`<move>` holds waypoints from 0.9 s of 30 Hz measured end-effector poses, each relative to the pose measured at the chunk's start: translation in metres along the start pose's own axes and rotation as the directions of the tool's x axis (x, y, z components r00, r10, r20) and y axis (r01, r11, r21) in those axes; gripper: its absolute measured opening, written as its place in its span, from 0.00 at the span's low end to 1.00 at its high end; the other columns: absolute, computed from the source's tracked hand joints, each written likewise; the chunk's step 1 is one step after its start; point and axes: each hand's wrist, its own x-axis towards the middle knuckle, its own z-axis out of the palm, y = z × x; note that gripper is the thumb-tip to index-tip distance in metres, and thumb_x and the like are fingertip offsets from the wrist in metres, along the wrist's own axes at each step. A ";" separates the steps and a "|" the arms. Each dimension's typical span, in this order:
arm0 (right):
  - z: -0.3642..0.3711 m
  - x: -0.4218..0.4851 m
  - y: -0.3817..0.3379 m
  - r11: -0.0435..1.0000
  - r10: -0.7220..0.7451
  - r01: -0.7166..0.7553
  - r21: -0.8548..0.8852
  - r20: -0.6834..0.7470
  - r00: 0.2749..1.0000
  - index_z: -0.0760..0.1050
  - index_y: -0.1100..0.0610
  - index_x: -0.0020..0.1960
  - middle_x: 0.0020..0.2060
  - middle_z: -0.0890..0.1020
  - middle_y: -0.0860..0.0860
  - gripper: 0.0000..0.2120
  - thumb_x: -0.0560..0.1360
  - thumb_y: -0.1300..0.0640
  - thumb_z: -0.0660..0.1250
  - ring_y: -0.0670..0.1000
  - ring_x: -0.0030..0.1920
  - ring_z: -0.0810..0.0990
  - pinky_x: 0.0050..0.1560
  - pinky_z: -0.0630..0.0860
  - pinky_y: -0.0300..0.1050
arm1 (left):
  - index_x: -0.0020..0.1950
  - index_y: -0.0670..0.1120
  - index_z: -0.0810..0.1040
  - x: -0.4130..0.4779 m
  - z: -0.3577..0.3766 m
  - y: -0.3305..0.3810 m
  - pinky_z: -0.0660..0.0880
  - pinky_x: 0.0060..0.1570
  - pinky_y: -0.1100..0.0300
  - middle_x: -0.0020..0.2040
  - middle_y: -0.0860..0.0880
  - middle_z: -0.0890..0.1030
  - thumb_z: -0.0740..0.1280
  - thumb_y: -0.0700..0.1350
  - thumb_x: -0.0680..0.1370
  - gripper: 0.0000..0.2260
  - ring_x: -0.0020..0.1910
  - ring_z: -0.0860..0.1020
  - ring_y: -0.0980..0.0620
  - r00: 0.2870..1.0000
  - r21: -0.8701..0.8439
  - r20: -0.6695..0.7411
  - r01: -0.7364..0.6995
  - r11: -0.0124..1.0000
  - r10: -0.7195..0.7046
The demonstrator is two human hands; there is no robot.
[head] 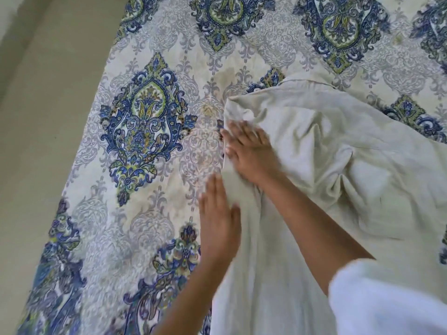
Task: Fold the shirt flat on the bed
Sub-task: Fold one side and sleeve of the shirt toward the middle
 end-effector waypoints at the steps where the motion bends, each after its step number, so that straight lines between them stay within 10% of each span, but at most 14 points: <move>1: 0.002 0.004 0.002 0.999 0.032 -0.032 -0.030 0.003 0.999 0.50 0.47 0.76 0.77 0.51 0.49 0.24 0.81 0.47 0.47 0.53 0.77 0.47 0.74 0.45 0.56 | 0.76 0.40 0.53 -0.026 0.007 -0.015 0.46 0.73 0.55 0.76 0.46 0.53 0.52 0.48 0.78 0.28 0.76 0.50 0.51 0.995 0.140 0.039 -0.093 0.986 0.089; 8: -0.004 -0.065 -0.052 0.989 0.151 -0.150 -0.011 0.064 0.986 0.46 0.55 0.77 0.77 0.47 0.53 0.27 0.81 0.48 0.44 0.52 0.77 0.43 0.72 0.37 0.60 | 0.75 0.39 0.57 -0.081 0.004 -0.044 0.49 0.73 0.52 0.75 0.42 0.59 0.52 0.48 0.79 0.26 0.75 0.53 0.49 0.979 0.358 0.126 -0.197 0.913 0.162; 13: 0.037 -0.187 -0.071 0.976 0.200 -0.201 -0.082 -0.020 0.979 0.65 0.57 0.71 0.72 0.67 0.54 0.25 0.77 0.50 0.51 0.56 0.73 0.63 0.69 0.58 0.66 | 0.73 0.40 0.59 -0.171 -0.007 -0.051 0.52 0.70 0.55 0.71 0.40 0.67 0.54 0.47 0.77 0.25 0.70 0.60 0.46 0.991 0.271 0.113 -0.102 0.957 0.073; 20: 0.053 -0.274 -0.115 0.978 0.203 -0.202 0.048 -0.021 0.979 0.68 0.57 0.69 0.70 0.69 0.59 0.24 0.74 0.52 0.55 0.61 0.69 0.69 0.65 0.67 0.60 | 0.67 0.38 0.67 -0.262 -0.031 -0.061 0.66 0.60 0.52 0.60 0.39 0.72 0.62 0.40 0.74 0.21 0.59 0.69 0.43 0.980 0.037 0.106 0.165 0.986 -0.168; 23: 0.045 -0.308 -0.128 0.767 0.525 -0.454 0.454 -0.038 0.850 0.67 0.62 0.68 0.62 0.73 0.61 0.24 0.73 0.58 0.62 0.61 0.61 0.73 0.60 0.71 0.52 | 0.63 0.44 0.71 -0.279 -0.046 -0.056 0.74 0.49 0.56 0.51 0.47 0.78 0.66 0.38 0.75 0.17 0.49 0.77 0.46 0.866 -0.185 0.280 0.473 0.862 -0.415; 27: 0.031 -0.350 -0.146 0.245 0.443 -0.699 0.672 0.563 0.697 0.71 0.61 0.59 0.44 0.76 0.54 0.17 0.72 0.61 0.69 0.52 0.45 0.75 0.45 0.68 0.43 | 0.56 0.45 0.74 -0.302 -0.056 -0.059 0.77 0.52 0.48 0.50 0.44 0.82 0.68 0.40 0.71 0.14 0.50 0.79 0.44 0.705 -0.173 0.468 0.665 0.726 -0.534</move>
